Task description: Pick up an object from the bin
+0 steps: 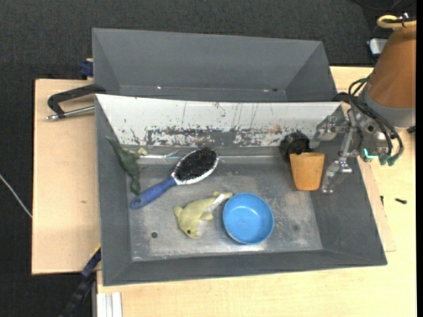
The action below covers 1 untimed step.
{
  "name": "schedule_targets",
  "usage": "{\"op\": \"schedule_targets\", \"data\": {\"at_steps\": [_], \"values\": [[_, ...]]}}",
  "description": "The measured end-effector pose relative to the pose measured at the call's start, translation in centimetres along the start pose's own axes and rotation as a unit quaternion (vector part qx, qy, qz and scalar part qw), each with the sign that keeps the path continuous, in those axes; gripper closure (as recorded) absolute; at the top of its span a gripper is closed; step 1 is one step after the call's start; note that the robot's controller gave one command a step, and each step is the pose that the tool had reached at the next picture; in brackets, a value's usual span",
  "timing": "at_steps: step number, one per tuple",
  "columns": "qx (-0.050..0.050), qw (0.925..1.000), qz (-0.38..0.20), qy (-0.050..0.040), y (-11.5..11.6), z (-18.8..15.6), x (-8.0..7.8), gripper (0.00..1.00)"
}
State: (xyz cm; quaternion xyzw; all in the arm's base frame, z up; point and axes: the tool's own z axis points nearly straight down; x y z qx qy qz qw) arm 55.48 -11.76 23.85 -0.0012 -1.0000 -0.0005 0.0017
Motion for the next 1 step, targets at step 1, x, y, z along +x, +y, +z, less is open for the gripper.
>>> {"op": "schedule_targets", "data": {"at_steps": [1], "values": [[0.001,0.9894,-0.145,-0.0042,9.82,16.65,0.48,0.00]]}}
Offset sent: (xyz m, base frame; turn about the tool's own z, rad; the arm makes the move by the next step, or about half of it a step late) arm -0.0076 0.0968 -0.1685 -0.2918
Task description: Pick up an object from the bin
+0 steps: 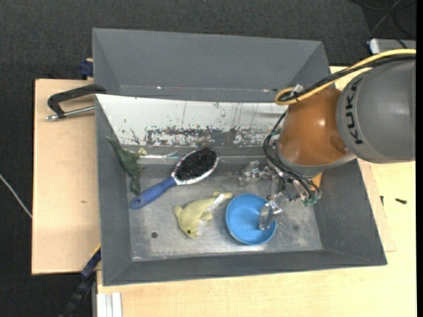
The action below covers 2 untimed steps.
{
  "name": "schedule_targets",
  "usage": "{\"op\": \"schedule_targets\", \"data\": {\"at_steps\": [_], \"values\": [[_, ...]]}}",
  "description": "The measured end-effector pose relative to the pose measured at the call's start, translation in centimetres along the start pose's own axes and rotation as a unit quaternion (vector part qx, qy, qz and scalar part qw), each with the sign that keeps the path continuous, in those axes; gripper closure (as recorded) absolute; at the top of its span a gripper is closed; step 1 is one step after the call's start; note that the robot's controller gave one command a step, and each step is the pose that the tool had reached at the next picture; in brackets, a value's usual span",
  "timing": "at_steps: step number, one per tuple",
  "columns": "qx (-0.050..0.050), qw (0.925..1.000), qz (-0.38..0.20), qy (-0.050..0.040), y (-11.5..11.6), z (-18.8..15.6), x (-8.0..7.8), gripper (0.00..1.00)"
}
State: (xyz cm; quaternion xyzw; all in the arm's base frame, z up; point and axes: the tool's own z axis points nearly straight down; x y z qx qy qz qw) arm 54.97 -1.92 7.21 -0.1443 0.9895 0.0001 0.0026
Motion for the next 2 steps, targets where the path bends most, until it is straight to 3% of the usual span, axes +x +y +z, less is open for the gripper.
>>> {"op": "schedule_targets", "data": {"at_steps": [1,2], "values": [[-0.001,0.9903,-0.139,0.0022,4.9,-2.9,4.2,0.00],[-0.001,0.9544,-0.298,-0.0005,6.1,-3.9,3.6,0.00]]}}
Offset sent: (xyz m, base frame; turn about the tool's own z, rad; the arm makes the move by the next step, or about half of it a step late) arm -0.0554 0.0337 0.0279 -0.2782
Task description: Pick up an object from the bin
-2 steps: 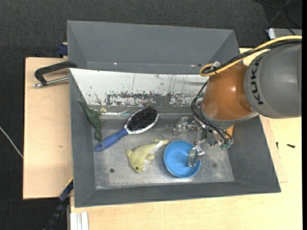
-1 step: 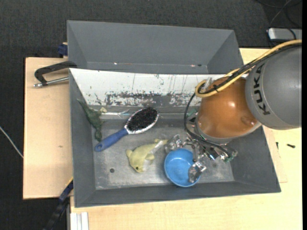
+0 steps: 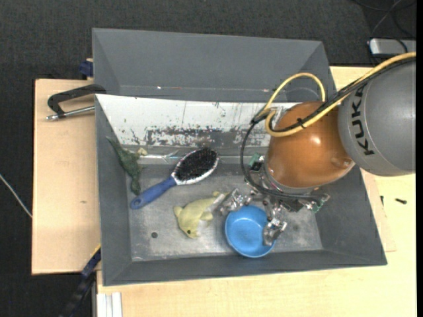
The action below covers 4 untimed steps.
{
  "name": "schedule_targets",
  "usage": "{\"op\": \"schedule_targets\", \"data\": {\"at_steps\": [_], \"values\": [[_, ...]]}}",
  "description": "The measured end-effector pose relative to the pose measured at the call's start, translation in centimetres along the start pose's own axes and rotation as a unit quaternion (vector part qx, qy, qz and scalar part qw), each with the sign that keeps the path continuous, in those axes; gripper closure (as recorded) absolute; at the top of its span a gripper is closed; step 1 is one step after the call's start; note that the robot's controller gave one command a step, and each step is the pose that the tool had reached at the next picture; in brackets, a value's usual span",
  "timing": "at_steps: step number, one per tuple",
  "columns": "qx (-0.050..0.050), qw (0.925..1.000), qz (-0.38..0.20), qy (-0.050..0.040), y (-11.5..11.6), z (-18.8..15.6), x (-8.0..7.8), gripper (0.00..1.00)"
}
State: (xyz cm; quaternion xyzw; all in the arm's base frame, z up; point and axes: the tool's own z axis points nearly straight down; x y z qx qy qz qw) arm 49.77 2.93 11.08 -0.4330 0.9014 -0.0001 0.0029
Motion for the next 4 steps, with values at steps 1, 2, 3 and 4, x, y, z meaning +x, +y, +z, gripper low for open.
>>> {"op": "schedule_targets", "data": {"at_steps": [1,2,3,4], "values": [[-0.002,0.9787,-0.205,0.0012,0.4,3.9,-0.5,0.00],[-0.001,0.9789,-0.204,0.0011,0.4,3.9,-0.6,0.00],[0.003,0.9788,-0.205,-0.0031,0.2,3.6,-0.9,1.00],[0.002,0.9791,-0.203,-0.0014,0.1,-0.7,-1.2,1.00]]}}
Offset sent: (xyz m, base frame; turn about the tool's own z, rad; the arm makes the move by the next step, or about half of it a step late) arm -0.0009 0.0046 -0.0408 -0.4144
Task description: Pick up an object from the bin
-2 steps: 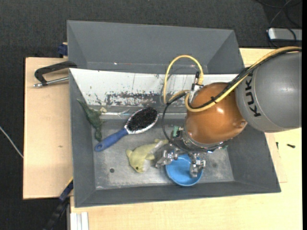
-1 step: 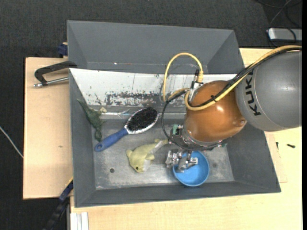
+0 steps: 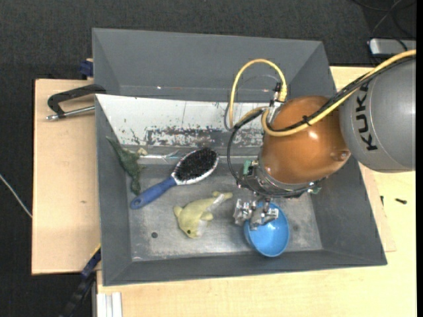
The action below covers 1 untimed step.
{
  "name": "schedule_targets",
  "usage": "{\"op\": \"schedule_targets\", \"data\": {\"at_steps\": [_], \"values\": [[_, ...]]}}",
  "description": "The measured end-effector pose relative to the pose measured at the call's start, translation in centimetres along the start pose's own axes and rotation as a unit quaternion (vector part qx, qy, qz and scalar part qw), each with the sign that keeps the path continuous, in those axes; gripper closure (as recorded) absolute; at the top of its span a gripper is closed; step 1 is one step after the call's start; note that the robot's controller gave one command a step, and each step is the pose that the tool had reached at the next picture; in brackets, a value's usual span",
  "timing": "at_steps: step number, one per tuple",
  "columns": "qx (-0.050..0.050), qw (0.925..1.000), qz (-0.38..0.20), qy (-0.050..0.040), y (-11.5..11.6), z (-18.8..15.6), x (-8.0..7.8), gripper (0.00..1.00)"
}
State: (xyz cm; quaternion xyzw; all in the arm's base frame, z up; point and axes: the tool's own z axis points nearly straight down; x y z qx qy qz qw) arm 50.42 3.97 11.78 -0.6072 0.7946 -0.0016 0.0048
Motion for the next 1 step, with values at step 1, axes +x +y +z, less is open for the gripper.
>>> {"op": "schedule_targets", "data": {"at_steps": [1], "values": [[0.001,1.0000,0.002,0.0000,-0.22,-5.73,-0.23,1.00]]}}
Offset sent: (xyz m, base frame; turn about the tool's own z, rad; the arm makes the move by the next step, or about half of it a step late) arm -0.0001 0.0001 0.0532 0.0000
